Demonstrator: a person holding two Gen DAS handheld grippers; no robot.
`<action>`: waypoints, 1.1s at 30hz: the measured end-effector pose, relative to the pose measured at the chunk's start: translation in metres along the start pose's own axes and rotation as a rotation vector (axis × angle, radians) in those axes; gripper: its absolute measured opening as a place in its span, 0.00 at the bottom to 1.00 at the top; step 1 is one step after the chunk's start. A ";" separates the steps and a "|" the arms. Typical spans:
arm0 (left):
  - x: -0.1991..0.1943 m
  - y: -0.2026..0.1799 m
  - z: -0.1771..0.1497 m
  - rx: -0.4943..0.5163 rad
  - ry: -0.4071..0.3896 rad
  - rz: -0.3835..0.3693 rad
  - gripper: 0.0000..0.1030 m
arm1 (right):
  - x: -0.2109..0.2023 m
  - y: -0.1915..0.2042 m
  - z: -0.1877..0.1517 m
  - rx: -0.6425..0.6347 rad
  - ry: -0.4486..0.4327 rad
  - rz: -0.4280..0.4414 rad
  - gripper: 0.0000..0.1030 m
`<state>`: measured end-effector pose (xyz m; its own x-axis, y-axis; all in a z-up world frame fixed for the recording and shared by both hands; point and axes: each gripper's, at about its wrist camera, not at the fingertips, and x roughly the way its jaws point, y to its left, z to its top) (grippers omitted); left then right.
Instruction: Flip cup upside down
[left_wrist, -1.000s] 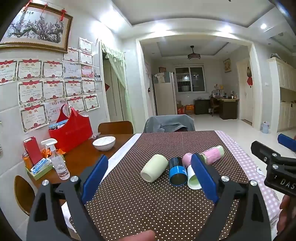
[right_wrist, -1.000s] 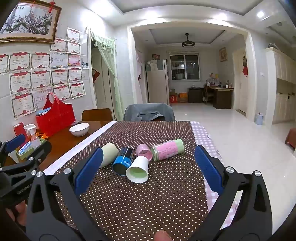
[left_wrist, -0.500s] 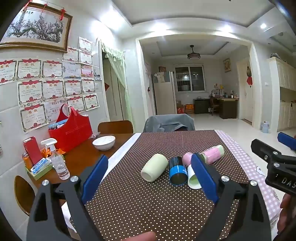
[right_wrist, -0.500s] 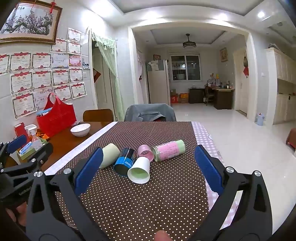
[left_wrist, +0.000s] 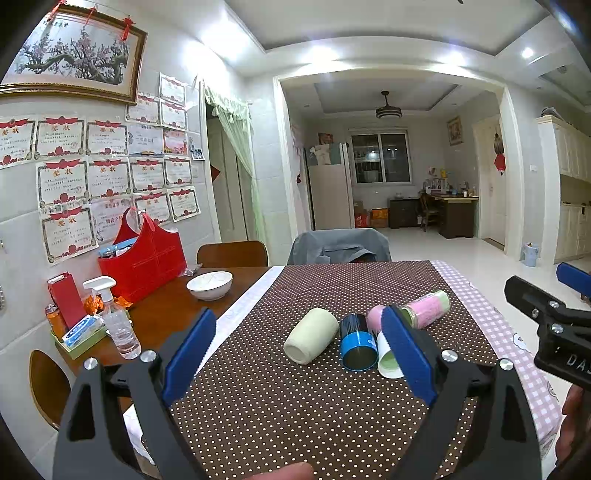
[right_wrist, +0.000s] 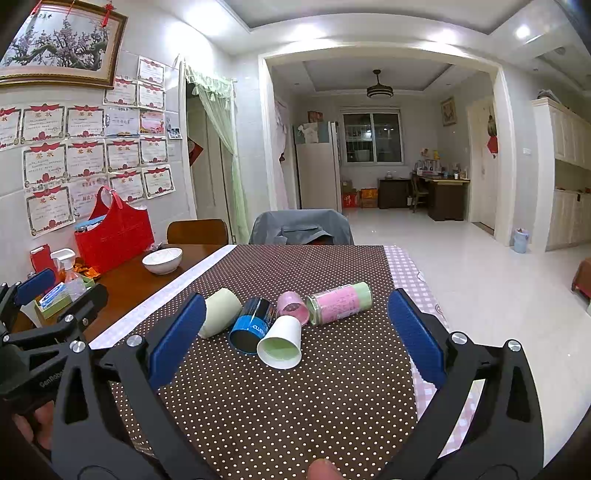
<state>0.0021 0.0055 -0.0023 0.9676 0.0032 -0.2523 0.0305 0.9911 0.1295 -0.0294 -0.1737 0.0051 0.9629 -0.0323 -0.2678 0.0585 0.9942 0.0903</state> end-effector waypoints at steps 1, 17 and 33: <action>0.000 0.000 0.001 -0.001 0.001 0.000 0.87 | 0.000 0.000 0.000 0.001 0.000 0.002 0.94; 0.000 0.003 0.002 0.001 0.005 -0.001 0.87 | 0.000 0.001 0.002 -0.002 0.000 0.004 0.94; 0.014 0.009 0.005 0.013 0.030 0.002 0.87 | 0.021 0.012 0.005 -0.029 0.021 0.012 0.94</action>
<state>0.0174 0.0135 -0.0004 0.9599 0.0095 -0.2803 0.0317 0.9893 0.1423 -0.0069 -0.1628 0.0049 0.9577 -0.0183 -0.2872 0.0388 0.9971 0.0658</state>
